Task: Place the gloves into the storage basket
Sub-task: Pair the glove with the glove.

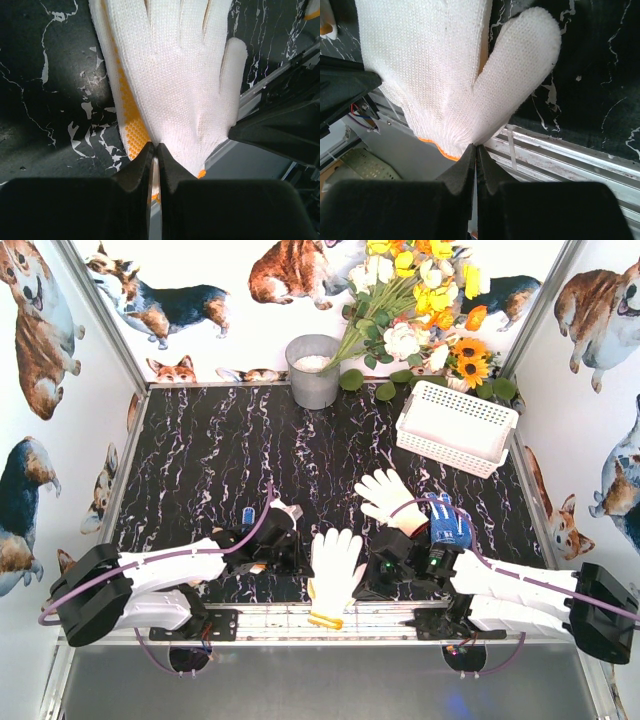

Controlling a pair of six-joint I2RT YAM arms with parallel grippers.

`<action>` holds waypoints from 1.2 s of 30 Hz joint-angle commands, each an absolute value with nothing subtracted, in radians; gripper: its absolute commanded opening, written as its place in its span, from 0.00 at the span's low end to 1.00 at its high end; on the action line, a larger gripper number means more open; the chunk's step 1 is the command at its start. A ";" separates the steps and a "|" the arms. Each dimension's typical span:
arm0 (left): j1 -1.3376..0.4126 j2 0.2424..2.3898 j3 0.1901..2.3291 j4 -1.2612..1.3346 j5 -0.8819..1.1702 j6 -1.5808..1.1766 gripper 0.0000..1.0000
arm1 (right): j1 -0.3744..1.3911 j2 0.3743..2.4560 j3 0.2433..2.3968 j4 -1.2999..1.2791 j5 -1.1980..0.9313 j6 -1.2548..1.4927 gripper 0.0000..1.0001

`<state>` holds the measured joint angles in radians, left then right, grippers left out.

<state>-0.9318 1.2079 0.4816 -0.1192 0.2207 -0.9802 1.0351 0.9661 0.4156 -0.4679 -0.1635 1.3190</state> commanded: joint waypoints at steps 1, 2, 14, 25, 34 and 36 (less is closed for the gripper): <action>-0.927 1.190 0.493 -0.155 0.222 -0.976 0.00 | 1.045 0.937 0.455 -0.482 -0.158 1.337 0.00; -0.926 1.190 0.492 -0.157 0.226 -0.977 0.00 | 1.046 0.936 0.456 -0.484 -0.158 1.338 0.00; -0.928 1.212 0.463 -0.148 0.277 -0.980 0.00 | 1.055 0.985 0.436 -0.435 -0.198 1.338 0.00; -0.929 1.259 0.463 -0.183 0.260 -0.937 0.00 | 1.062 1.078 0.456 -0.423 -0.205 1.313 0.00; -0.928 1.309 0.462 -0.199 0.217 -0.892 0.00 | 1.058 1.112 0.471 -0.417 -0.148 1.301 0.00; -0.927 1.324 0.471 -0.205 0.197 -0.881 0.00 | 1.044 1.153 0.481 -0.421 -0.127 1.283 0.00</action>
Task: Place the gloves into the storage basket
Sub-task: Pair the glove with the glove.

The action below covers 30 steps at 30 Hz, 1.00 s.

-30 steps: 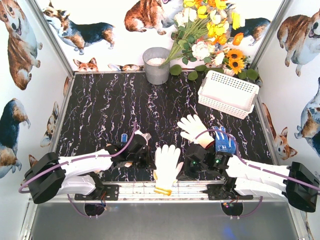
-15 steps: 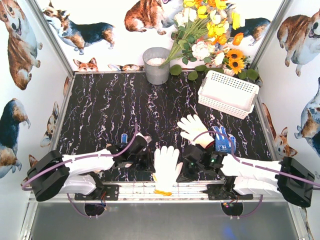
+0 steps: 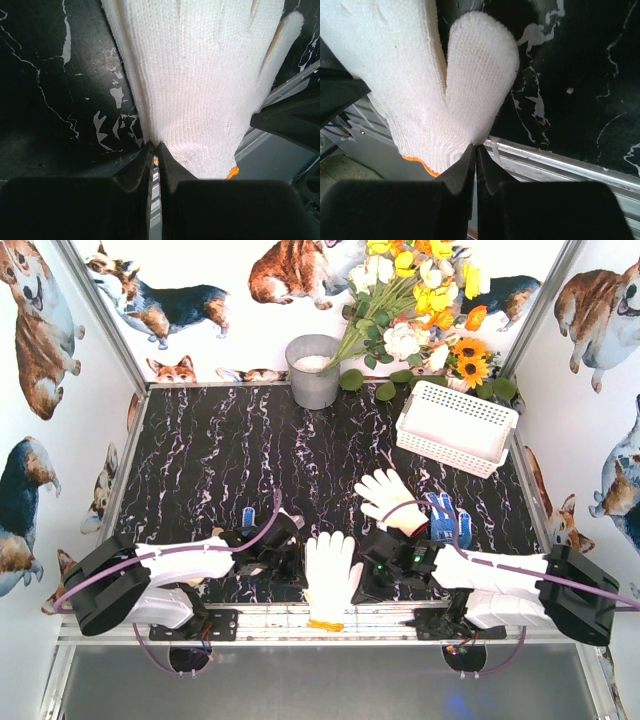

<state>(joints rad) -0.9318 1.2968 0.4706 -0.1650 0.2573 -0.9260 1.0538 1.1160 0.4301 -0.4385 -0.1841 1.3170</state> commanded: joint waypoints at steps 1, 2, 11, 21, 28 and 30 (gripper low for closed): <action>-0.928 1.334 0.475 -0.203 0.190 -0.877 0.00 | 1.034 1.161 0.488 -0.422 -0.117 1.267 0.00; -0.927 1.343 0.481 -0.201 0.180 -0.875 0.00 | 1.015 1.169 0.496 -0.424 -0.111 1.253 0.00; -0.893 1.382 0.536 -0.206 0.081 -0.850 0.00 | 0.872 1.275 0.602 -0.490 -0.114 1.041 0.00; -0.874 1.250 0.555 -0.222 0.039 -0.819 0.35 | 0.792 1.303 0.786 -0.640 -0.090 0.869 0.28; -0.874 1.103 0.573 -0.245 0.015 -0.770 0.46 | 0.786 1.159 0.765 -0.711 -0.083 0.878 0.45; -0.874 1.100 0.575 -0.203 0.055 -0.749 0.46 | 0.784 1.109 0.734 -0.713 -0.063 0.894 0.47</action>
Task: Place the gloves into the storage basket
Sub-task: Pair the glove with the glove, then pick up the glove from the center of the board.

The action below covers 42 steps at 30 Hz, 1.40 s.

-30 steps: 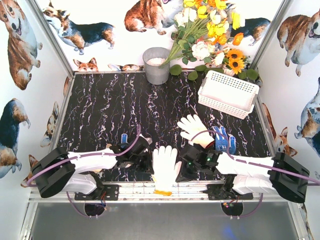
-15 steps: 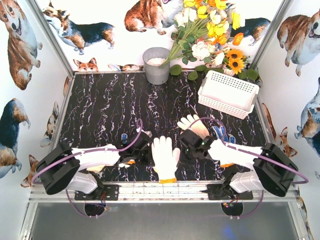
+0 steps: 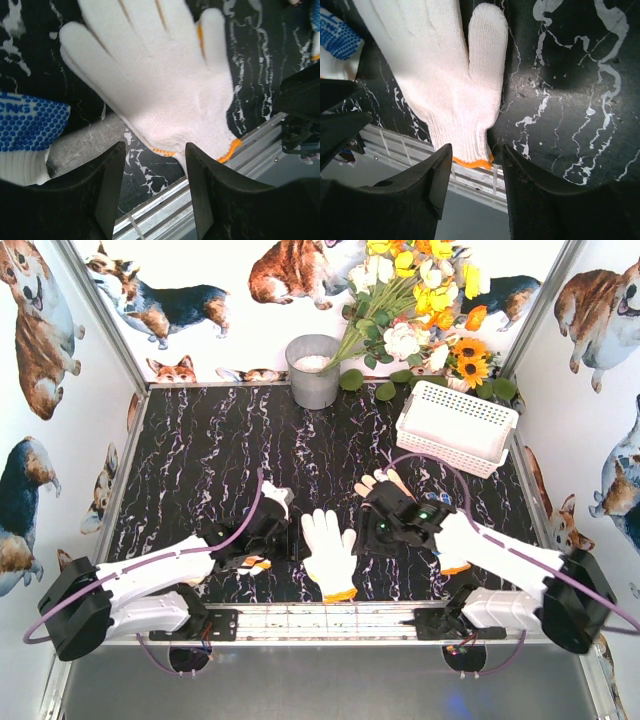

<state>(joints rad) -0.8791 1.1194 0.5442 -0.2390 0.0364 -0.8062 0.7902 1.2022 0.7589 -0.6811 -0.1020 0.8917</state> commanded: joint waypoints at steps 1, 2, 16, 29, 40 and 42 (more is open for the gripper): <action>-0.874 1.106 0.577 -0.175 0.077 -0.739 0.45 | 0.783 1.074 0.713 -0.705 -0.058 0.897 0.48; -0.875 1.116 0.578 -0.147 0.099 -0.733 0.45 | 0.777 1.052 0.696 -0.697 -0.063 0.901 0.49; -0.877 1.337 0.548 0.135 0.286 -0.744 0.28 | 0.827 1.083 0.407 -0.233 -0.411 1.123 0.56; -0.877 1.410 0.523 0.053 0.222 -0.717 0.22 | 0.888 1.106 0.346 -0.235 -0.352 1.180 0.49; -0.877 1.419 0.508 -0.026 0.167 -0.722 0.22 | 0.896 1.210 0.321 -0.152 -0.361 1.207 0.38; -0.877 1.418 0.503 -0.026 0.166 -0.724 0.21 | 0.896 1.221 0.326 -0.150 -0.363 1.205 0.30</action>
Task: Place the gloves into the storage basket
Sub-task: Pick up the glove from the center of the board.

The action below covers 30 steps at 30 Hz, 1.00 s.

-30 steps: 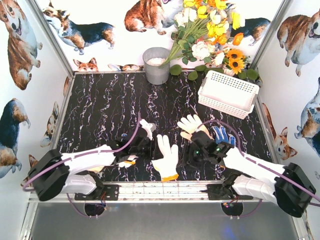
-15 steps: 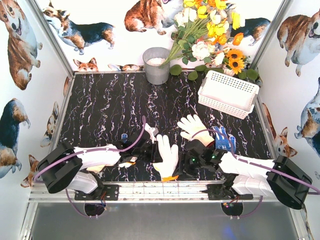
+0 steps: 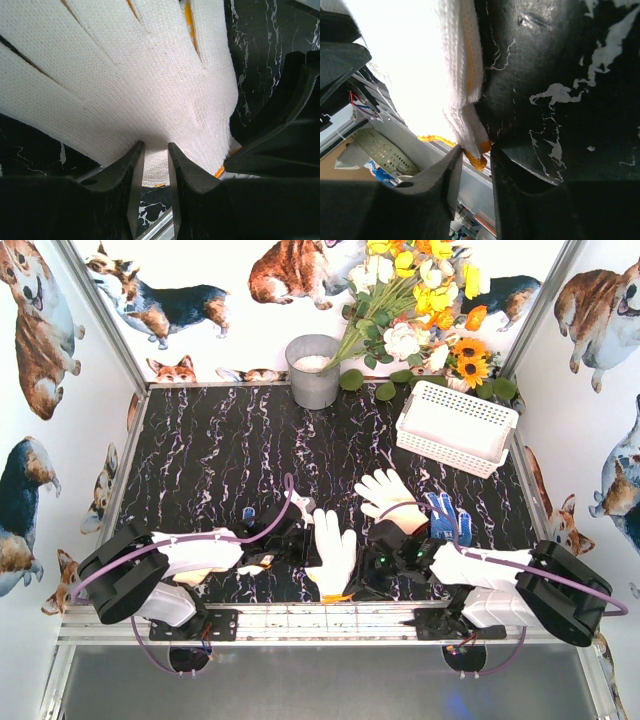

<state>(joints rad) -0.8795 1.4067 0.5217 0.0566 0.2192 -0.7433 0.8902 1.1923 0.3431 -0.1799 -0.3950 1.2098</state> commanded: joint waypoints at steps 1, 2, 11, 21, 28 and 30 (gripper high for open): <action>-0.877 1.417 0.502 -0.026 0.165 -0.723 0.22 | 0.896 1.224 0.330 -0.152 -0.363 1.203 0.25; -0.877 1.415 0.500 -0.024 0.163 -0.720 0.22 | 0.896 1.226 0.334 -0.156 -0.363 1.203 0.21; -0.890 1.244 0.485 0.008 0.132 -0.600 0.27 | 0.894 1.180 0.431 -0.251 -0.365 1.202 0.00; -1.024 0.994 0.514 -0.040 -0.020 -0.373 0.53 | 0.808 1.190 0.569 -0.397 -0.457 1.121 0.00; -1.188 1.004 0.527 -0.015 -0.190 -0.252 0.70 | 0.724 1.200 0.631 -0.458 -0.537 1.054 0.00; -1.234 1.054 0.553 -0.015 -0.235 -0.220 0.72 | 0.711 1.206 0.643 -0.464 -0.552 1.046 0.00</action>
<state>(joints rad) -1.1629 0.9913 0.4965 -0.0250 -0.1070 -0.3275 0.7349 1.2060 0.5835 -0.4442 -0.4831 1.0946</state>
